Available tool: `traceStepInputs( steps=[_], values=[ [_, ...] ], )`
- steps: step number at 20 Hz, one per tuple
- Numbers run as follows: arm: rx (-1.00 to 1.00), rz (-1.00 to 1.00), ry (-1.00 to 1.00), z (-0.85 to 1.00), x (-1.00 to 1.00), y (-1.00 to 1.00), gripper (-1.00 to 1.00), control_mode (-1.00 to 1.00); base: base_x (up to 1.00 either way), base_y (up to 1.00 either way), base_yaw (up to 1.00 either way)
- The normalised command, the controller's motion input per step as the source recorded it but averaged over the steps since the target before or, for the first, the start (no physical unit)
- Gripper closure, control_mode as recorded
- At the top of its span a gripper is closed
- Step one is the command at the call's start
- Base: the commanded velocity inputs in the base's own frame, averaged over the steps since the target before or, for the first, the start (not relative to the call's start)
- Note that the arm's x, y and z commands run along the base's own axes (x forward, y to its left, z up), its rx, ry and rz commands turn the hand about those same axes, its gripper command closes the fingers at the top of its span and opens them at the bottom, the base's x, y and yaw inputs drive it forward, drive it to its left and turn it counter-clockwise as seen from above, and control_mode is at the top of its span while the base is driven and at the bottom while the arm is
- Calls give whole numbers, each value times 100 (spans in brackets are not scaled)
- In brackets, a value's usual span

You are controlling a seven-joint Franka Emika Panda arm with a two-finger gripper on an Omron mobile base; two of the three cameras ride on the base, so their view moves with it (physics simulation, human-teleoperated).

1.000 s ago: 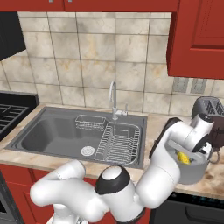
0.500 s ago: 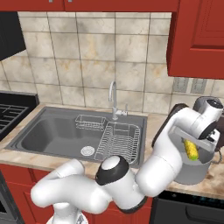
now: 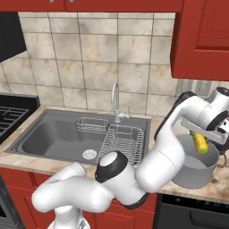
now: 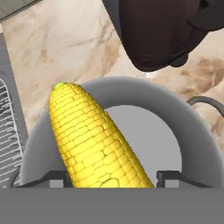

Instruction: Dump the corn from the pot into the sink. Then turn on the water and wash the corn. Then turn off the water and put the corn back in the pot.

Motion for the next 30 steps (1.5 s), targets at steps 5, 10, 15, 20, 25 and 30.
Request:
traceStepInputs(
  steps=[5, 10, 15, 20, 25, 30],
  values=[
    [-9, 0, -11, 22, -65, 3, 100, -100, 0, 0, 0],
    [-15, -3, -19, 15, -99, 46, 100, -100, 0, 0, 0],
    [-22, -7, -18, 35, -88, 90, 100, -100, 0, 0, 0],
    [-19, -4, -9, 31, -55, 100, 100, -100, 0, 0, 0],
    [-11, -1, -1, 2, -8, 100, 100, -100, 0, 0, 0],
    [-10, 0, 5, 0, 9, 100, 100, -100, 0, 0, 0]
  ],
)
